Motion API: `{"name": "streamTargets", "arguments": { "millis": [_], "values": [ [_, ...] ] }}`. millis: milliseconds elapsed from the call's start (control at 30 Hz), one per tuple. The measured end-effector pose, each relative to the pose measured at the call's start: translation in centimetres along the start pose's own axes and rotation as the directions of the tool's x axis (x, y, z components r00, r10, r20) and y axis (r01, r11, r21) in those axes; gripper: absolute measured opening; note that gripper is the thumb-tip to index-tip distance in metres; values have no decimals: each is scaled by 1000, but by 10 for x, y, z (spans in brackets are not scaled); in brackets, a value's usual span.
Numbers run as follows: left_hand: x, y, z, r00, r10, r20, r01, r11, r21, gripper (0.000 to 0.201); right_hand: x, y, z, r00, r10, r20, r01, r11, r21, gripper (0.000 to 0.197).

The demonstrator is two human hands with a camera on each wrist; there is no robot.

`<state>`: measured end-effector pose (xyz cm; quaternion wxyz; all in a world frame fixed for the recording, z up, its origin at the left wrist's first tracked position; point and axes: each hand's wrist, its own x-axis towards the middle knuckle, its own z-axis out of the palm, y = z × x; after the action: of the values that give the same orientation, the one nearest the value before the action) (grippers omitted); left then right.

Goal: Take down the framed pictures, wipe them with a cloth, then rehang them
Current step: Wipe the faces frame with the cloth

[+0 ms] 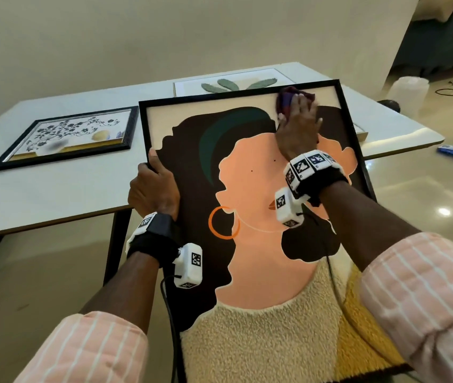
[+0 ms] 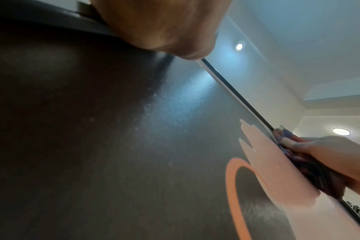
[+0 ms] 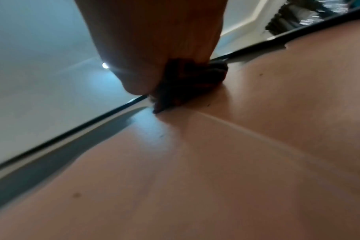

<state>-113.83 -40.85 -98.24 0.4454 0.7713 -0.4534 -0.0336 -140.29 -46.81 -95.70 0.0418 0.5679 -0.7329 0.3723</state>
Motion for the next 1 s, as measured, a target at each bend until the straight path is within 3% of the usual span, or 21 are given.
{"name": "streamTargets", "arguments": {
  "millis": [67, 100, 233, 367, 500, 633, 700, 767, 800, 933, 1000],
  "values": [
    [0, 0, 1, 1000, -6, -15, 6, 1000, 2, 64, 2, 12, -2, 974, -210, 85, 213, 976, -31, 59],
    [0, 0, 1, 1000, -8, -18, 8, 1000, 4, 64, 6, 23, -5, 962, -254, 103, 259, 965, -37, 59],
    [-2, 2, 0, 1000, -10, -15, 10, 1000, 6, 63, 24, 57, -18, 1000, -15, -11, 14, 1000, -14, 60],
    [-2, 1, -1, 1000, -5, -2, 5, 1000, 1, 64, 20, 37, -13, 988, 147, -39, -150, 986, -72, 58],
    [-1, -1, -1, 1000, -6, 16, 6, 1000, -9, 65, 11, 43, -13, 996, 81, -33, -84, 988, -126, 57],
    [-2, -1, -1, 999, 7, 38, -7, 1000, -4, 64, -6, 32, -15, 980, 193, -57, -197, 978, -73, 58],
    [-3, -1, -3, 999, 11, 50, -11, 1000, -2, 62, -34, 8, 1, 1000, 24, -13, -25, 998, -63, 59],
    [-2, -1, -4, 999, 28, 40, -28, 1000, -8, 59, -60, -5, 16, 981, -196, 10, 196, 980, -31, 59],
    [-4, -3, -4, 998, 47, 45, -47, 999, -7, 56, -70, -8, 20, 977, -212, -2, 212, 977, -13, 57],
    [-7, -8, -8, 994, 100, 40, -97, 993, -69, 53, -85, -43, 32, 998, 53, -31, -52, 998, 41, 56],
    [-8, -9, -9, 997, 66, 49, -59, 990, -132, 55, -101, -73, 42, 994, -107, 18, 108, 994, -2, 58]
  ]
}}
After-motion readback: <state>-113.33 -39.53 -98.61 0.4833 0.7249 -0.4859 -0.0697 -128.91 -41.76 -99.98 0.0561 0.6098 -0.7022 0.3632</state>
